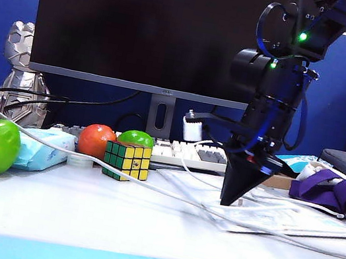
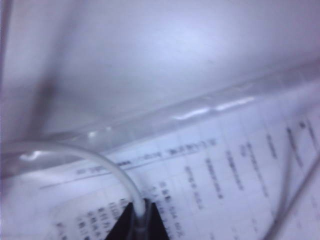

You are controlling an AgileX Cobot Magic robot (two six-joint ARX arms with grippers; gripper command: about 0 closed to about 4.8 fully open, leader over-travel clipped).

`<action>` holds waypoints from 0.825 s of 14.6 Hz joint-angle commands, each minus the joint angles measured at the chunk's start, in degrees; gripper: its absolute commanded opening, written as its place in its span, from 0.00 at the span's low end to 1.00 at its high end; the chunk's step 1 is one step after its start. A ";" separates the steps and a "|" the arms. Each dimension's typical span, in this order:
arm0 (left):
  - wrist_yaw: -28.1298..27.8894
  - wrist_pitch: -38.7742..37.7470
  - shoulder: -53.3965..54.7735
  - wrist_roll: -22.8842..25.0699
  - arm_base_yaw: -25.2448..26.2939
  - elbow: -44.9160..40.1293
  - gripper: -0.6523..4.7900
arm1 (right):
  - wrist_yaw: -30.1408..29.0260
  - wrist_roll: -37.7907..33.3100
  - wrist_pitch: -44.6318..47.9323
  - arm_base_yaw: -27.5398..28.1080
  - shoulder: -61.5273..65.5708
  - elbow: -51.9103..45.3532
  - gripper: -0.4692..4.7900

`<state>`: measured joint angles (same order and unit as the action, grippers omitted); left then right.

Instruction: Pick up the Type-C charging cable and the charging base, insert one end of the Type-C charger into the corresponding slot on the base, and finally place the plugged-in charger back on the table.

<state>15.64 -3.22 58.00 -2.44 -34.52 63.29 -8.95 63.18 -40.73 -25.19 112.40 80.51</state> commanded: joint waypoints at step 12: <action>0.20 0.33 -0.28 -0.13 -0.04 0.26 0.11 | -20.39 -47.54 22.05 0.48 -26.29 0.11 0.09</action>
<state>15.62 -4.10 58.00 -2.44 -34.52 63.29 -28.25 18.52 -22.39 -24.77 87.44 80.38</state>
